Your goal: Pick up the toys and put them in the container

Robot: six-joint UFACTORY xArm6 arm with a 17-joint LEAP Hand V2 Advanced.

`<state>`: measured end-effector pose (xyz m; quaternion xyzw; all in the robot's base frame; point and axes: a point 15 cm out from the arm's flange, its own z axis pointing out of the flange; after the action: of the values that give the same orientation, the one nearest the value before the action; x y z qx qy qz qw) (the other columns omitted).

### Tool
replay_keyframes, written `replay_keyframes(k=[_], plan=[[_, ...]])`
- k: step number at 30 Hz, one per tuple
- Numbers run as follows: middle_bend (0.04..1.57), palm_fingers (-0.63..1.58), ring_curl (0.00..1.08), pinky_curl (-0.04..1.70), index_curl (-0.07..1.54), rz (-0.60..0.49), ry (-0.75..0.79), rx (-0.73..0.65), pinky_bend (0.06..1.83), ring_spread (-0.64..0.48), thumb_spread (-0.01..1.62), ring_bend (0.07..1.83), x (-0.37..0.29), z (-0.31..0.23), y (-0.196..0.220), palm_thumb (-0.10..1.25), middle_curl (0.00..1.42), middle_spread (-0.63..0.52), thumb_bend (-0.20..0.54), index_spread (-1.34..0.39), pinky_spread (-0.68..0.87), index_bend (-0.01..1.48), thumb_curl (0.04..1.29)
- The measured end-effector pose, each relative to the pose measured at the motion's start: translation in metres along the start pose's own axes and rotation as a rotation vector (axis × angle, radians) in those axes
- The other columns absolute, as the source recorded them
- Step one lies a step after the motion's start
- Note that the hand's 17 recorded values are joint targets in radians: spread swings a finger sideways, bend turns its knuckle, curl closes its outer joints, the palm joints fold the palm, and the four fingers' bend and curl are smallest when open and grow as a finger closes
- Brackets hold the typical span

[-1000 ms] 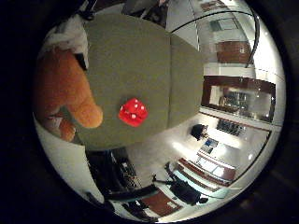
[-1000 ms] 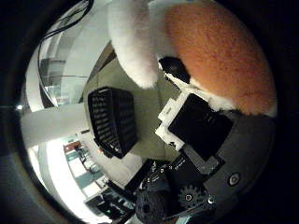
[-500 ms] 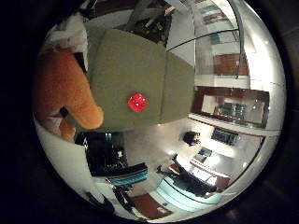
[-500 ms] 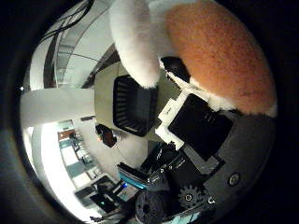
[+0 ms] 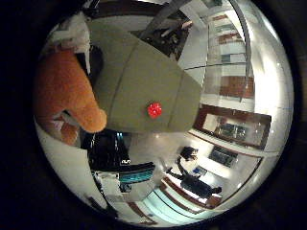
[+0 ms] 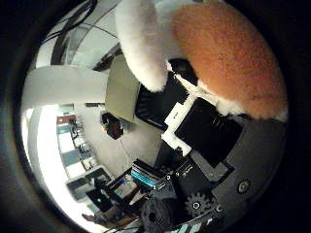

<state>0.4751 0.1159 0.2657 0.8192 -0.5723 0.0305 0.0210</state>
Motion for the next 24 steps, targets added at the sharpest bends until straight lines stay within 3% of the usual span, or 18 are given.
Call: replay_keyframes(k=[24], plan=[[1.29, 1.11, 0.92, 0.88, 0.84, -0.21, -0.065, 0.092, 1.39, -0.26, 0.96, 1.26, -0.163, -0.012, -0.012, 1.03, 0.82, -0.15, -0.014, -0.25, -0.2, 1.12, 0.77]])
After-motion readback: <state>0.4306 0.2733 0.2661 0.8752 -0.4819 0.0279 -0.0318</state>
